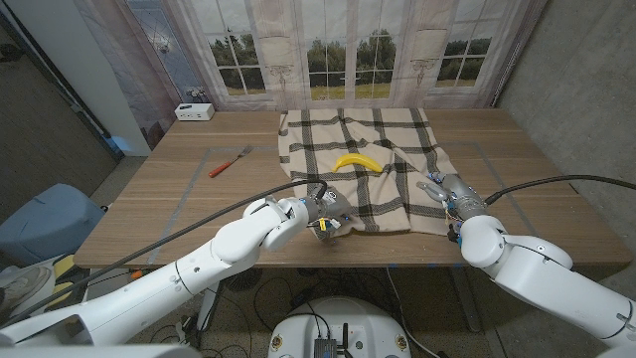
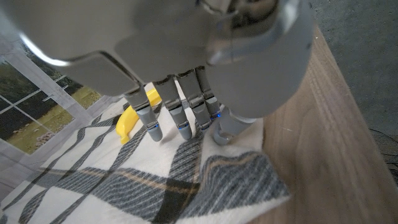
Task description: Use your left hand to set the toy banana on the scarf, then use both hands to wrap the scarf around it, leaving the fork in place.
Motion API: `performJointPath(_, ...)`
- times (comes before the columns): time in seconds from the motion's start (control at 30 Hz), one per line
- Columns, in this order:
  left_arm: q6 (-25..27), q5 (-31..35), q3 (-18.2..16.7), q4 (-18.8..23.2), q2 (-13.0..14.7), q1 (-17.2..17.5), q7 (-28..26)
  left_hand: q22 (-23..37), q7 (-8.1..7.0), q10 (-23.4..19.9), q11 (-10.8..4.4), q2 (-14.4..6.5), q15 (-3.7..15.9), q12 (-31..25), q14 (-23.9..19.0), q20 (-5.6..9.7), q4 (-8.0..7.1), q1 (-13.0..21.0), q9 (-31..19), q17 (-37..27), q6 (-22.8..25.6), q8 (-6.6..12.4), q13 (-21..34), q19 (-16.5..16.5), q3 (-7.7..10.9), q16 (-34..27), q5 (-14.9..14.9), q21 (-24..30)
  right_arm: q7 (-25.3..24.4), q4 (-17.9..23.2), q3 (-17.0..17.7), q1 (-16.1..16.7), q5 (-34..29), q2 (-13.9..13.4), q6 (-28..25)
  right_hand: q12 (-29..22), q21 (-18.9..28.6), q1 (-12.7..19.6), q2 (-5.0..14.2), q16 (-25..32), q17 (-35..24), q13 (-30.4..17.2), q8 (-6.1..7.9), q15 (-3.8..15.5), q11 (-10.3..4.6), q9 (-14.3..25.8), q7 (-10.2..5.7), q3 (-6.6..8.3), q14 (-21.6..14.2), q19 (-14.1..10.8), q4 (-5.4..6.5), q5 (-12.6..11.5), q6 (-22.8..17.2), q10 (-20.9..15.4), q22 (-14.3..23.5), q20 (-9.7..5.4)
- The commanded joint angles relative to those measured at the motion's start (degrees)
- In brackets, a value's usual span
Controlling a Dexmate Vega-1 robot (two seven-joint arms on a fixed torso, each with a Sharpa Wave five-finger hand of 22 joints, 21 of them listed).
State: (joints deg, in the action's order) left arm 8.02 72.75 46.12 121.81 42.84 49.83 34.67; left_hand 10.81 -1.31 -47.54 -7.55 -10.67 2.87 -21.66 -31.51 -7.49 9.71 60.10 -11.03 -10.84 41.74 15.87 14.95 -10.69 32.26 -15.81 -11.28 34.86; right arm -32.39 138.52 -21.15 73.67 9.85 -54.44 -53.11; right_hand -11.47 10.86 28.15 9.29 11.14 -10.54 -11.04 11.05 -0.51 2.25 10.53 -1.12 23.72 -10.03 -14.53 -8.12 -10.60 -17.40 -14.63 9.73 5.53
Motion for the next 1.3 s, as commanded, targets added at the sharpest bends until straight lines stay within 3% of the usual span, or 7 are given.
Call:
performJointPath(0.03,2.6,4.2,0.0,-2.8,-0.7,1.3,-5.0,0.3,0.66,-4.9,-0.66,0.1,5.71,-1.7,-2.4,0.17,0.00,1.7,-0.6,0.0,5.6,1.72,0.5,-1.2,0.98,-0.9,-0.3,0.8,0.0,-0.1,-0.6,-0.8,0.2,0.3,-1.0,0.1,0.5,0.8,-0.02,0.4,-0.2,-0.3,-0.05,0.22,-0.16,0.2,-0.21,-0.07,0.0,0.2,0.11,0.0,-0.1,-0.2,0.3,-0.02)
performJointPath(0.33,5.1,5.2,-0.8,-3.5,-0.9,3.1,-11.5,0.3,1.27,-9.4,-0.78,0.4,7.78,-4.2,-7.8,0.99,-0.33,2.6,-1.6,-0.6,10.2,3.09,2.0,-2.3,0.11,-3.0,0.1,1.6,-0.2,0.1,-1.6,-2.3,0.2,0.7,-4.1,0.1,0.5,1.9,0.79,0.4,-0.2,-0.3,-0.03,0.24,-0.22,0.2,-0.18,0.66,0.0,0.0,-0.23,-0.4,-0.1,-0.2,0.3,0.09)
performJointPath(0.6,9.4,2.9,-3.1,-4.2,-2.3,5.3,-20.9,0.2,2.41,-10.7,-2.51,0.6,7.76,-6.1,-9.3,1.26,-0.34,3.1,-2.7,-0.3,11.9,4.10,3.6,-3.1,0.20,-2.7,-0.1,2.1,0.2,2.1,-4.2,-5.2,-0.1,0.1,-12.3,0.1,0.4,12.1,-0.96,0.0,0.3,-0.2,0.62,0.85,-0.12,0.1,0.04,6.55,-1.0,-0.5,-3.23,-3.1,-2.0,-0.4,0.2,0.84)
performJointPath(0.77,11.5,2.7,-3.4,-5.2,-3.1,5.8,-26.3,0.2,2.54,-11.3,-2.70,0.8,7.77,-7.3,-10.9,1.60,-0.38,3.2,-3.4,-0.2,12.2,4.50,4.8,-4.1,0.25,-2.7,-0.4,2.6,0.6,3.0,-6.9,-8.3,0.0,0.2,-18.8,0.1,0.2,18.4,-2.16,-0.1,0.0,-0.3,1.16,1.39,-0.48,0.2,0.42,11.01,-0.7,0.0,-3.28,-7.2,-4.8,-0.4,0.1,1.37)
performJointPath(0.97,13.7,3.0,-3.3,-6.1,-4.0,5.7,-30.7,0.2,2.74,-11.2,-2.72,0.7,7.96,-8.0,-12.0,1.68,-0.41,3.3,-3.9,-0.4,12.5,4.78,5.7,-4.7,0.17,-3.0,-0.7,3.0,0.5,2.8,-11.4,-13.8,1.6,1.1,-26.9,0.2,0.1,22.4,-3.73,-0.2,-0.2,-0.4,0.70,2.24,-1.64,0.3,-0.21,14.38,0.2,0.2,-3.19,-11.4,-4.7,0.3,0.0,1.38)
performJointPath(1.1,15.6,3.2,-3.3,-6.8,-5.0,5.5,-33.2,0.2,2.79,-11.2,-2.66,0.8,7.99,-8.3,-12.2,1.87,-0.51,3.2,-4.2,-0.5,12.6,4.92,6.2,-5.1,0.15,-2.8,-0.8,3.2,-7.2,2.1,-14.3,-17.9,12.2,-1.6,-26.9,0.3,0.0,23.0,-4.41,-0.2,-0.3,-0.5,0.51,2.34,-1.31,0.3,-0.60,14.85,0.4,0.4,-3.09,-12.1,-4.4,0.5,0.1,1.32)
performJointPath(1.3,18.7,4.4,-2.7,-7.9,-6.6,5.5,-37.0,0.2,2.88,-11.4,-2.57,0.9,8.02,-9.2,-13.1,1.97,-0.42,3.3,-4.7,-0.5,12.8,5.19,7.1,-5.7,0.25,-2.8,-1.1,3.5,-31.6,-1.8,-23.5,-31.2,46.0,-6.2,-26.9,-0.1,0.0,21.6,-8.49,0.0,-0.3,-0.6,0.28,2.49,-1.32,0.3,-0.49,13.58,0.2,0.8,-2.37,-11.7,-4.3,0.0,0.2,1.41)
